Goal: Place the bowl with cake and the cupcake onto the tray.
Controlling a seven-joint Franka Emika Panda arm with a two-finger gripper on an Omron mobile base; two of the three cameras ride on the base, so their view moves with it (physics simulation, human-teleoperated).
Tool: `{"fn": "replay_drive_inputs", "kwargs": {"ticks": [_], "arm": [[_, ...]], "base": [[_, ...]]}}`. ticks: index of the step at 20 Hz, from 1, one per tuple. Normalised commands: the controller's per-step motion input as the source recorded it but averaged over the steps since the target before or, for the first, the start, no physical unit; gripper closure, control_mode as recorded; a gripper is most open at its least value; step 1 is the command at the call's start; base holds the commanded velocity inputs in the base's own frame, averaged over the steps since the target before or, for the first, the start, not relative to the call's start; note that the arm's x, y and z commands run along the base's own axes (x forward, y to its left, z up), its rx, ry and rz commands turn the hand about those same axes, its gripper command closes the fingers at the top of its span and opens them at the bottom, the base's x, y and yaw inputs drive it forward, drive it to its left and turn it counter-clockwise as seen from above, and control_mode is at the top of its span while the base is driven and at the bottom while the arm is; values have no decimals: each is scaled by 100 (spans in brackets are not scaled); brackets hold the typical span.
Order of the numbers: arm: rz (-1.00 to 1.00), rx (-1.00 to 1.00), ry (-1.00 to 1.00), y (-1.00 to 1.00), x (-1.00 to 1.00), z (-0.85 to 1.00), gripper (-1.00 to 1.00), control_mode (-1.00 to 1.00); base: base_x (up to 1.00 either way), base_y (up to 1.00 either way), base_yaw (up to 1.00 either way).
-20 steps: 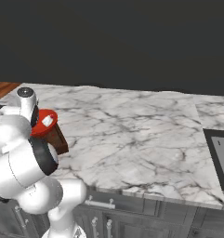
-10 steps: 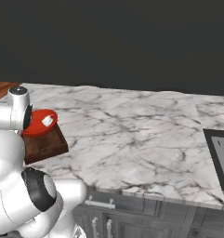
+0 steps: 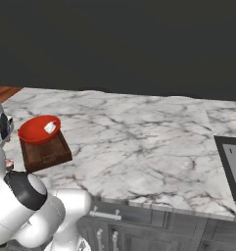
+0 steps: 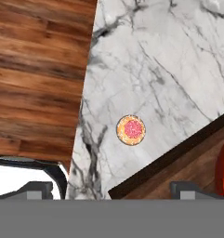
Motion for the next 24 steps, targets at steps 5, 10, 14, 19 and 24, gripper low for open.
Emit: {"fn": "replay_drive_inputs", "kwargs": {"ticks": [5, 10, 14, 19, 24], "arm": [[-12, -18, 3, 36, 1, -4, -100, -100], [0, -1, 0, 1, 0, -9, -100, -100], [0, -4, 2, 0, 0, -42, -100, -100], [0, -3, 3, 1, 0, -43, -100, -100], [0, 0, 5, 7, 0, -38, -100, -100]], "base": [[0, 0, 0], [0, 0, 0], [0, 0, 0], [0, 0, 0], [0, 0, 0]]}}
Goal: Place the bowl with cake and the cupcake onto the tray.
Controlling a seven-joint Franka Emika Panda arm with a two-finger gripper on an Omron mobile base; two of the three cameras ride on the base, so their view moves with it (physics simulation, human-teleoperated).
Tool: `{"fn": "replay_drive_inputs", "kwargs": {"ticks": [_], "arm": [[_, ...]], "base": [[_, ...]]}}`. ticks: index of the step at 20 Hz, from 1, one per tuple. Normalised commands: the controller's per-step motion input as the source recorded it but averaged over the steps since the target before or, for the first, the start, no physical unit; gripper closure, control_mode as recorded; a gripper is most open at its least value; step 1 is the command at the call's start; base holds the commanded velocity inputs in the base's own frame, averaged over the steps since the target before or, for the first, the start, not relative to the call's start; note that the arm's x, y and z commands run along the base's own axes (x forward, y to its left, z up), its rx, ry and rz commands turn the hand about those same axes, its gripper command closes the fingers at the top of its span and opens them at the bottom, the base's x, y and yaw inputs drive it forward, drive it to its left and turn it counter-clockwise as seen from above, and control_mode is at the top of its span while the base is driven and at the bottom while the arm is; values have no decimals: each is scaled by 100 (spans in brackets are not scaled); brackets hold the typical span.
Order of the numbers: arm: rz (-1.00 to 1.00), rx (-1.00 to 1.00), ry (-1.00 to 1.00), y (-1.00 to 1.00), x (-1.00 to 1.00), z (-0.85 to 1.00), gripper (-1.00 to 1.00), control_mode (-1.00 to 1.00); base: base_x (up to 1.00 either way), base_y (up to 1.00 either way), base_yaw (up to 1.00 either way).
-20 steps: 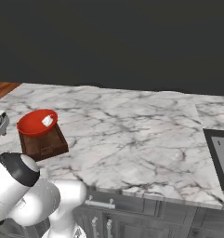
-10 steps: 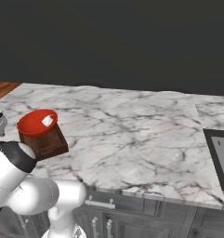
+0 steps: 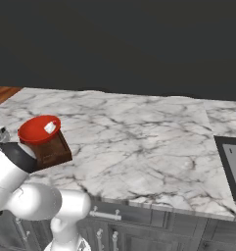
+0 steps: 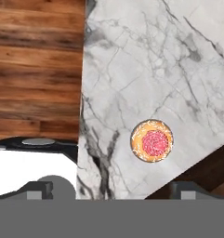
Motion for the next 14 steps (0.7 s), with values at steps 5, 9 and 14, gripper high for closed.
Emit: {"fn": "replay_drive_inputs", "kwargs": {"ticks": [5, 9, 14], "arm": [[-1, -3, 2, 19, 12, -31, -100, -100], [-3, -7, 0, 32, 35, -24, -100, -100], [-2, -1, 3, 26, 23, -27, -100, -100]], "base": [[0, 0, 0], [0, 0, 0], [0, 0, 0]]}}
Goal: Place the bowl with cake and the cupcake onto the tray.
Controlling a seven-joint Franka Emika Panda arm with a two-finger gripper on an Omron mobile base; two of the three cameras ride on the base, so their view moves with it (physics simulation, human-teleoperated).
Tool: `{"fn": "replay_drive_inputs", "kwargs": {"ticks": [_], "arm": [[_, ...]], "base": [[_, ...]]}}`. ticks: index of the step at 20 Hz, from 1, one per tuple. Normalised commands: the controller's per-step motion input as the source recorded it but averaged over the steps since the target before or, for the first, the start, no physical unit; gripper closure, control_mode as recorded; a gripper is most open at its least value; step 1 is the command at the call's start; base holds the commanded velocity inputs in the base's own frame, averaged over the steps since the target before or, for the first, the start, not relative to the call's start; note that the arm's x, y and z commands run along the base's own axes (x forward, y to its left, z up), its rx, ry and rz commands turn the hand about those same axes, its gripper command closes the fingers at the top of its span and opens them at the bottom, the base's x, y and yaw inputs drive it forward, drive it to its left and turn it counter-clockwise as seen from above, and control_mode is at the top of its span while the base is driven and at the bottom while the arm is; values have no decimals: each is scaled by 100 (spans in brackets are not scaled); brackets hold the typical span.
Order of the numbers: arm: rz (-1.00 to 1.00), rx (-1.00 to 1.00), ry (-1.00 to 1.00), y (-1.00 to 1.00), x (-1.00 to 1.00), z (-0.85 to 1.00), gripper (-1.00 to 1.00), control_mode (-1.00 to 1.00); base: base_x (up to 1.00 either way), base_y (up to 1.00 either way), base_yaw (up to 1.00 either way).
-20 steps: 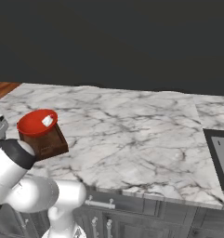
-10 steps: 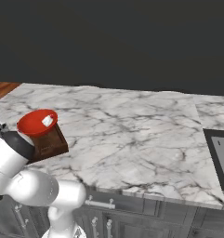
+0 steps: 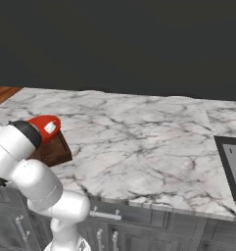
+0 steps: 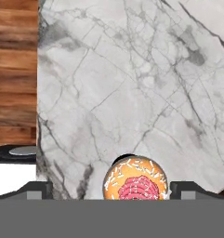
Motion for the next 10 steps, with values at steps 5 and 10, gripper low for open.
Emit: {"fn": "replay_drive_inputs", "kwargs": {"ticks": [5, 10], "arm": [[0, 0, 0, 0, 4, -2, -100, -100], [0, -1, 0, -9, 16, -28, -100, -100]], "base": [[0, 0, 0], [0, 0, 0]]}}
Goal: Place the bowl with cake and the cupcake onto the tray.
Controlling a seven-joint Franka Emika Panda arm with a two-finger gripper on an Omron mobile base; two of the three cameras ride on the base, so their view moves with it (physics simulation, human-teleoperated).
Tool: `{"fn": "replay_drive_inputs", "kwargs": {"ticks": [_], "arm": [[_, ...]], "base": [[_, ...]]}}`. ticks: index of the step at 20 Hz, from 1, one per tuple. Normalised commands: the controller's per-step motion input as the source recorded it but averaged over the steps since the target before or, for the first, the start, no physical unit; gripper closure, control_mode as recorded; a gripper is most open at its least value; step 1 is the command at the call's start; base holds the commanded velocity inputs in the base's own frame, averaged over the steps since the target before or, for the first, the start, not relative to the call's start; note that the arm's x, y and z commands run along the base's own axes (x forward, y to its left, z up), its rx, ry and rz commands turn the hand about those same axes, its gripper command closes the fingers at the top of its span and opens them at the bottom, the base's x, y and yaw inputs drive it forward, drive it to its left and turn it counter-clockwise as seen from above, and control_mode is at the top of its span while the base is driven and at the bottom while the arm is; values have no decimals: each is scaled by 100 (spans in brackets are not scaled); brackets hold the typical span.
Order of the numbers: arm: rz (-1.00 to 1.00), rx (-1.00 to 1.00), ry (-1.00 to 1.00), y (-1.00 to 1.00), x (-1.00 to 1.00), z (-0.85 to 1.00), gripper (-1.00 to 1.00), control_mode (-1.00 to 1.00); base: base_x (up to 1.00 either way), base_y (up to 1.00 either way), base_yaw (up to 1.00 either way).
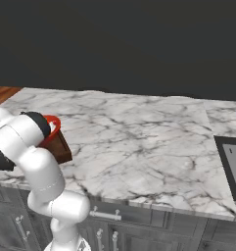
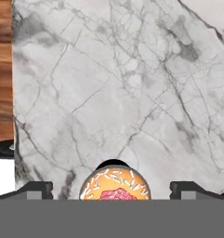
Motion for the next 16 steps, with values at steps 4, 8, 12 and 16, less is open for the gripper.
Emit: {"fn": "replay_drive_inputs", "kwargs": {"ticks": [4, 8, 12, 16], "arm": [[0, 0, 0, -13, 0, -21, -100, -100], [0, 0, 0, 0, 0, -3, -100, -100], [0, -1, 0, -13, 0, -27, -100, -100], [0, -1, 0, -13, 0, -18, 100, -100]], "base": [[0, 0, 0], [0, 0, 0], [0, 0, 0], [0, 0, 0]]}}
